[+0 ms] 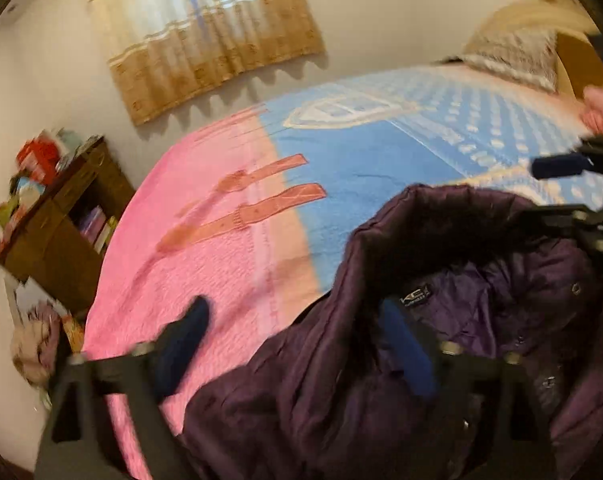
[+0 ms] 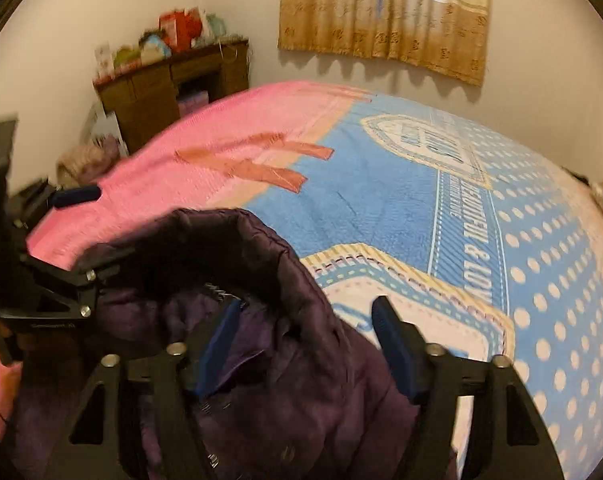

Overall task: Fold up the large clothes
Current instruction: 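Grasp the jacket's collar edge with both grippers, then lift the collar with both grippers and fold it over toward the hem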

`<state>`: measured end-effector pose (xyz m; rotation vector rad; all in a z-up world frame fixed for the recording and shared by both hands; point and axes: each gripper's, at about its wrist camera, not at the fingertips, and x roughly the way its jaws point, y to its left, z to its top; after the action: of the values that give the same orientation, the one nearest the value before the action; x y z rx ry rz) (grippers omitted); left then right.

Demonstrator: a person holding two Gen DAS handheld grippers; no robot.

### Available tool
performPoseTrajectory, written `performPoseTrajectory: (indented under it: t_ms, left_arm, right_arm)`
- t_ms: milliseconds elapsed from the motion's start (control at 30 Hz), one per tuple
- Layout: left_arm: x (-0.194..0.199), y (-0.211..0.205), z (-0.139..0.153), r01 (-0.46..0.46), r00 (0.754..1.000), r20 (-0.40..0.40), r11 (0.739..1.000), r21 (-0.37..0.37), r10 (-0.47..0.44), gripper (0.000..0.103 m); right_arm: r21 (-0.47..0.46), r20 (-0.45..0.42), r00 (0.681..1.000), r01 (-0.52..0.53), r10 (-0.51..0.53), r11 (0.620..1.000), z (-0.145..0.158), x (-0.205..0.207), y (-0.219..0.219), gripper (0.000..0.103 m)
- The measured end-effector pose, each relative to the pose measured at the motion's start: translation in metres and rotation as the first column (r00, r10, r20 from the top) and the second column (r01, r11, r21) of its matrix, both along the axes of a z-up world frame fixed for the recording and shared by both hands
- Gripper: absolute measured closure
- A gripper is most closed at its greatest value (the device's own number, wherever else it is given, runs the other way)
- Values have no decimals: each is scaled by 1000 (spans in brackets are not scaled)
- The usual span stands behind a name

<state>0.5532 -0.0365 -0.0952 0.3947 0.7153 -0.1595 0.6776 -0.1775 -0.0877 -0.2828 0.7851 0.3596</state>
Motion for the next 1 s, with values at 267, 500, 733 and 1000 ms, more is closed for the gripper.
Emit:
performPoseTrajectory:
  t_ms: [267,500,733,1000]
  left_arm:
    - [-11,-2,-13,92,996,-13,994,52,-92,89]
    - [-56,14,-28,217,976,4,966,143,-220,91]
    - [-86,1,-62,327,942,-33,891,316,-334,92]
    - [-86,-7,-73,317,944,-23,887,335,-328,96]
  right_arm:
    - [-101,8,999,-50,51,994,-18,-24,0,91]
    - [-164,-46,990,-143,137,976,-49,-67,-3,93]
    - [-153,-115,986,-137,120,979,-69,-70,-13,93]
    - [-94,-171,983,-91,73,991,-35,-66,-14,89]
